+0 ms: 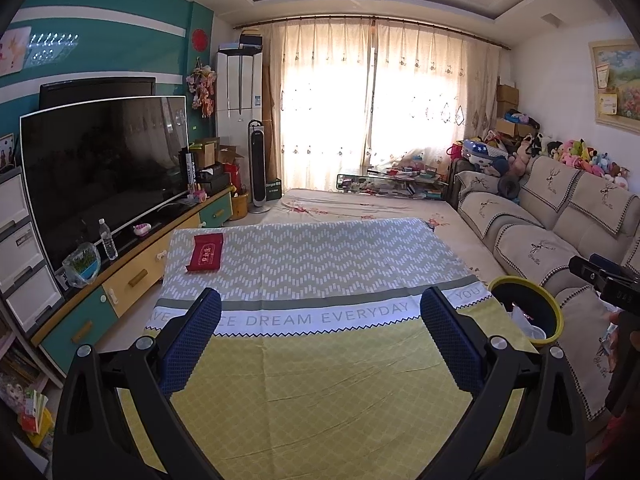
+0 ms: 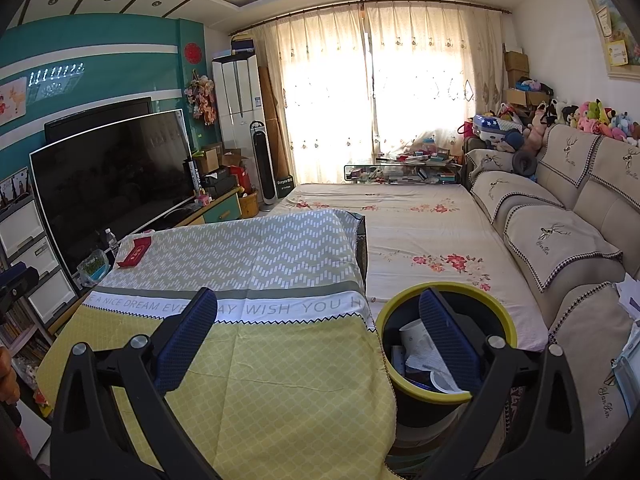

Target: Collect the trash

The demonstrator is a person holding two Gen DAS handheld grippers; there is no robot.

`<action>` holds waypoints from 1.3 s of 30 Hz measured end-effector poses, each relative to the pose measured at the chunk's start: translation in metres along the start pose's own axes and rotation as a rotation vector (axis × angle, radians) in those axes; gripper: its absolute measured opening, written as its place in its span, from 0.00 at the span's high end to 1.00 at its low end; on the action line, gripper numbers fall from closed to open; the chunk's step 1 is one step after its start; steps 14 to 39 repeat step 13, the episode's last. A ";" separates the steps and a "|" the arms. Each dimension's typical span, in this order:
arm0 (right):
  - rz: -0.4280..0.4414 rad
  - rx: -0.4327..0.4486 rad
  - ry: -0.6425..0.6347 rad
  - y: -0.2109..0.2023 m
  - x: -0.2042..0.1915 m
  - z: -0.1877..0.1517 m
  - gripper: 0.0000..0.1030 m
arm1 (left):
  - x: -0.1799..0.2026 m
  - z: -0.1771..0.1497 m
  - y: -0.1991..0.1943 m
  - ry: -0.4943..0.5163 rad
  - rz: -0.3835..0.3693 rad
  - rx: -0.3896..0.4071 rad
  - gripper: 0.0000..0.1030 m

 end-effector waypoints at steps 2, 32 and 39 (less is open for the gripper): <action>0.000 -0.001 -0.001 0.000 -0.001 -0.001 0.07 | -0.001 0.001 0.002 -0.008 0.000 -0.002 0.05; 0.000 -0.002 0.002 0.001 -0.001 -0.001 0.07 | -0.018 -0.004 0.018 -0.053 0.050 -0.058 0.05; 0.000 -0.002 0.002 0.001 -0.001 -0.001 0.07 | -0.018 -0.004 0.018 -0.053 0.050 -0.058 0.05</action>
Point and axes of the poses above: each gripper's, at about its wrist camera, not at the fingertips, and y roughly the way its jaws point, x to its right, z to its top, the point moved 10 cm from there along y, roughly the way its jaws point, and after that the axes turned 15 degrees about -x, right-handed, at the moved point
